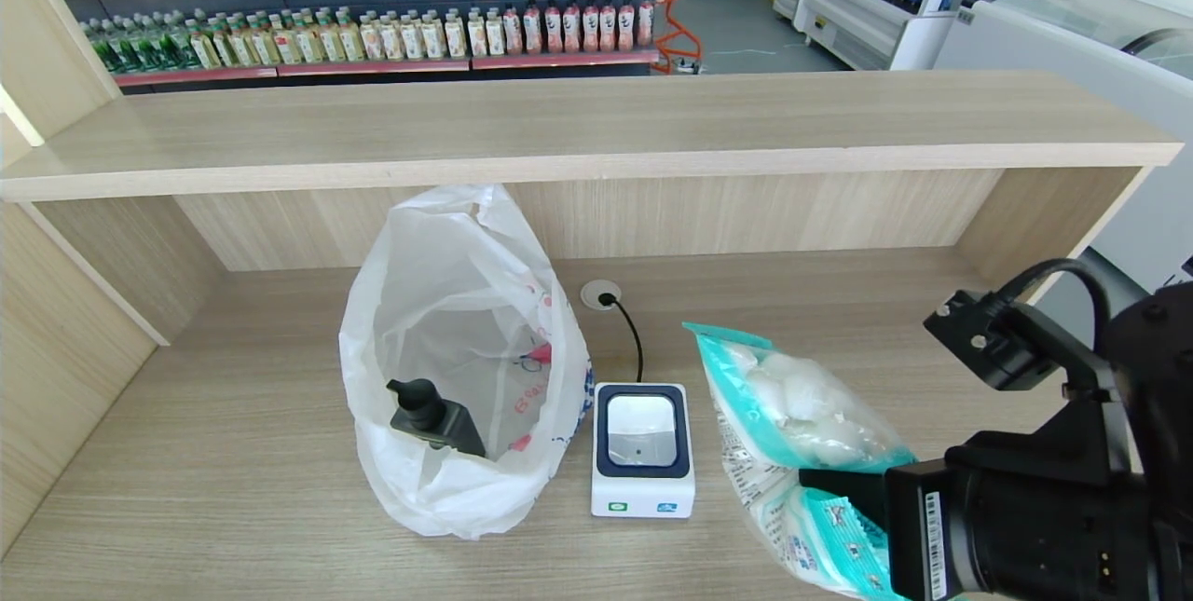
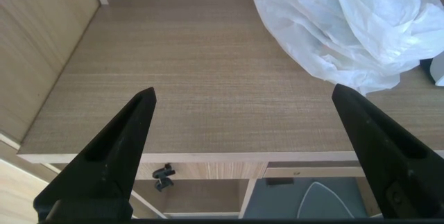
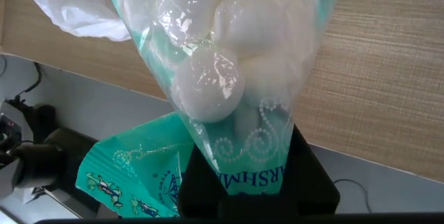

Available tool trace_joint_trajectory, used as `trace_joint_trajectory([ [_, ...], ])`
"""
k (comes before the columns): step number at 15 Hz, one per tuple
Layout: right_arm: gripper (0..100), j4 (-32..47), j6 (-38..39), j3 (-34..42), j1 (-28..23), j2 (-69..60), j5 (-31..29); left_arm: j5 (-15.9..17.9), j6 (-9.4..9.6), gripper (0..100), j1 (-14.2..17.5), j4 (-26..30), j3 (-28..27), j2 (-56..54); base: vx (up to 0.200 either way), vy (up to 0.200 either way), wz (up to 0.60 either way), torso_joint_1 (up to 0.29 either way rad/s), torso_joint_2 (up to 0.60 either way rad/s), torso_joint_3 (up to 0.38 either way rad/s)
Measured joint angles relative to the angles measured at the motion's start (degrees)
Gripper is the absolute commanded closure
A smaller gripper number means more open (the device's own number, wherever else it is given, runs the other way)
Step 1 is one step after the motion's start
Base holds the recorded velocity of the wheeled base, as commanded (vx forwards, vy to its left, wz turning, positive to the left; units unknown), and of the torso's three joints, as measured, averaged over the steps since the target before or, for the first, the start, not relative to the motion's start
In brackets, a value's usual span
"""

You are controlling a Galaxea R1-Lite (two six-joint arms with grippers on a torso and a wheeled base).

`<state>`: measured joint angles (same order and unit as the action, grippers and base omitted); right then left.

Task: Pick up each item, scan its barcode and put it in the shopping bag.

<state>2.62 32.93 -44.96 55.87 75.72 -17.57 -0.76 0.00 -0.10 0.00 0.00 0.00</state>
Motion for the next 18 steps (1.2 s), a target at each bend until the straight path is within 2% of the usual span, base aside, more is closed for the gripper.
trace_joint_trajectory([
  [4,100,0.1,-2.5,-2.2,0.3,-0.3,-0.4,0.0,0.00,0,0.0,0.0,0.0,0.0,0.000,0.000,0.00,0.000,0.00,0.000],
  [6,100,0.5,-14.0,-2.7,0.0,-2.8,-2.8,0.0,0.00,0,0.0,0.0,0.0,0.0,0.000,0.000,0.00,0.000,0.00,0.000],
  [8,100,0.6,-32.7,-2.9,-2.9,-8.1,-4.2,0.0,0.00,0,0.0,0.0,0.0,0.0,0.000,0.000,0.00,0.000,0.00,0.000],
  [10,100,-0.5,-42.6,-3.0,-8.8,-13.5,-4.8,0.0,0.00,0,0.0,0.0,0.0,0.0,0.000,0.000,0.00,0.000,0.00,0.000],
  [12,100,-2.4,-49.2,-3.1,-11.4,-17.7,-4.5,0.0,0.00,0,0.0,0.0,0.0,0.0,0.000,0.000,0.00,0.000,0.00,0.000],
  [14,100,-3.4,-51.1,-3.6,-11.0,-20.0,-0.5,0.0,0.00,0,0.0,0.0,0.0,0.0,0.000,0.000,0.60,0.005,0.00,0.002],
  [17,100,-7.6,-52.3,-4.0,-6.7,-20.7,0.4,0.0,0.00,0,0.0,0.0,0.0,0.0,0.000,0.000,0.60,0.006,0.01,0.002],
  [18,100,-9.9,-52.9,-4.0,-5.2,-20.3,0.4,0.0,0.00,0,0.0,0.0,0.0,0.0,0.000,0.000,0.00,0.000,0.00,0.000],
])
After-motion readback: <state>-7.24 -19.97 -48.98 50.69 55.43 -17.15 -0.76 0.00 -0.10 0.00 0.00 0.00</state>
